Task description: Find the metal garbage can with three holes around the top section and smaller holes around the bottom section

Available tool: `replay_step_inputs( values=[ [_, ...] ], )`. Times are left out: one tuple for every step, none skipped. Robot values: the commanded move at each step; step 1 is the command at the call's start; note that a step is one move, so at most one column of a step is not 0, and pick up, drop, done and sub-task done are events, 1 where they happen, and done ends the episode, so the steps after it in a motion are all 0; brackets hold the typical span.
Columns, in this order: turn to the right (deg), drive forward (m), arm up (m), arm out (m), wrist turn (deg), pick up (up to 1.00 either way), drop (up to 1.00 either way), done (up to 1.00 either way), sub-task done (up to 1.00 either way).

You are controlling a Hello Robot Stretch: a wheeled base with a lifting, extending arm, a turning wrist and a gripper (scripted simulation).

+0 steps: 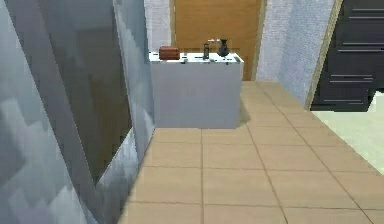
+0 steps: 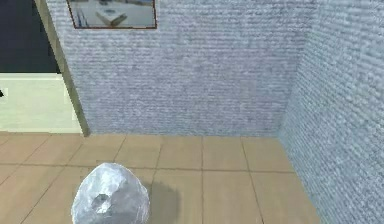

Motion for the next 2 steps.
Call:
replay_step_inputs(
  values=[
    [0.0, 0.75, 0.00, 0.00, 0.0, 0.00, 0.00, 0.00, 0.00],
    [45.0, 0.00, 0.00, 0.00, 0.0, 0.00, 0.00, 0.00, 0.00]
  ],
)
